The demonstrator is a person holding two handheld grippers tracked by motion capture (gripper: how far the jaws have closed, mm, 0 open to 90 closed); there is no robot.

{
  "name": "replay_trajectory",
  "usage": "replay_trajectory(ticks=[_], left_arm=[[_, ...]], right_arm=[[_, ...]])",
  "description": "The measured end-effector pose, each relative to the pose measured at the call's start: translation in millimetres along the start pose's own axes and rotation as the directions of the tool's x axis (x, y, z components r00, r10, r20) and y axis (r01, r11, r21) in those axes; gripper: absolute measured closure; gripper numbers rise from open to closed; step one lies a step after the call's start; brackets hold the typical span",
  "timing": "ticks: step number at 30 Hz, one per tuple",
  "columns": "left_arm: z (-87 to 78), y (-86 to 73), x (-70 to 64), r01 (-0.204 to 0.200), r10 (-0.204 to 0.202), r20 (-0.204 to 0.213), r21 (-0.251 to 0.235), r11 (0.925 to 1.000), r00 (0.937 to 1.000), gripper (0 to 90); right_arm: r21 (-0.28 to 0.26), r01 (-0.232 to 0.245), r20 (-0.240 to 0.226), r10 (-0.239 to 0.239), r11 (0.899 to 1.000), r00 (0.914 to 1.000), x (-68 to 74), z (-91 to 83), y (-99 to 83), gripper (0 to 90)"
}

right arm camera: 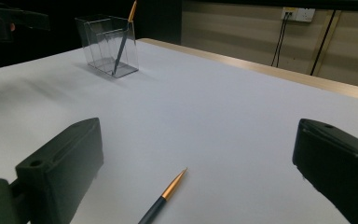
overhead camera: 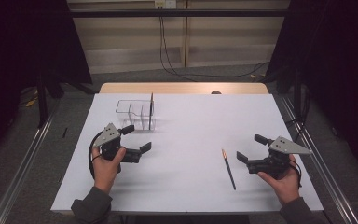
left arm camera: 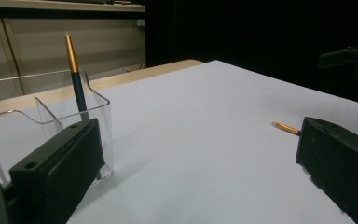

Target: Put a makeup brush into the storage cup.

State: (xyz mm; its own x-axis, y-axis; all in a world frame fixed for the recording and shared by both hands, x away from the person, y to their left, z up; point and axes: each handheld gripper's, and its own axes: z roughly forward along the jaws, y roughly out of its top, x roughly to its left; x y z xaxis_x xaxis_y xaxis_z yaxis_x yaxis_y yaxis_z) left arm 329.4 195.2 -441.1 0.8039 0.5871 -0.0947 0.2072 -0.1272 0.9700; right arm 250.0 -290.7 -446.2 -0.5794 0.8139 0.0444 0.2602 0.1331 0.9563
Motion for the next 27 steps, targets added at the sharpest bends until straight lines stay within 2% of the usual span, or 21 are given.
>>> replay_trajectory(ticks=[5, 8, 13, 14, 17, 27], left_arm=[[-1.7, -0.7, 0.6, 0.008, -0.008, 0.013, 0.012, 0.9999, 0.9999, 0.6], [-2.2, -1.1, -0.4, 0.007, -0.007, -0.015, 0.000, 1.0000, 0.9999, 0.6], [-4.0, -1.4, 1.2, 0.007, -0.007, -0.016, 0.000, 1.0000, 0.9998, 0.7], [-3.8, -1.4, 1.9, 0.011, -0.011, 0.003, 0.000, 0.9999, 0.9999, 0.7], [-1.8, -2.7, -0.2, 0.010, -0.010, -0.018, 0.004, 0.9999, 0.9998, 0.7], [-0.7, -3.4, -1.9, 0.012, -0.012, -0.009, 0.002, 0.9999, 0.9999, 0.8]], right_arm=[[0.005, 0.009, 0.001, -0.009, 1.000, 1.0000, 1.8, 6.0, 2.1, 1.4], [0.013, 0.006, 0.003, -0.006, 1.000, 1.0000, 3.2, 8.9, 2.9, 1.4], [0.023, 0.015, 0.004, -0.015, 1.000, 0.9999, 3.1, 12.0, 3.5, 1.4], [0.024, 0.012, 0.003, -0.012, 1.000, 0.9999, 3.0, 12.2, 3.9, 1.4], [0.026, 0.009, 0.006, -0.009, 1.000, 0.9999, 2.0, 12.7, 4.8, 1.5], [0.022, 0.008, 0.008, -0.008, 1.000, 0.9999, 0.9, 19.1, 7.7, 1.4]])
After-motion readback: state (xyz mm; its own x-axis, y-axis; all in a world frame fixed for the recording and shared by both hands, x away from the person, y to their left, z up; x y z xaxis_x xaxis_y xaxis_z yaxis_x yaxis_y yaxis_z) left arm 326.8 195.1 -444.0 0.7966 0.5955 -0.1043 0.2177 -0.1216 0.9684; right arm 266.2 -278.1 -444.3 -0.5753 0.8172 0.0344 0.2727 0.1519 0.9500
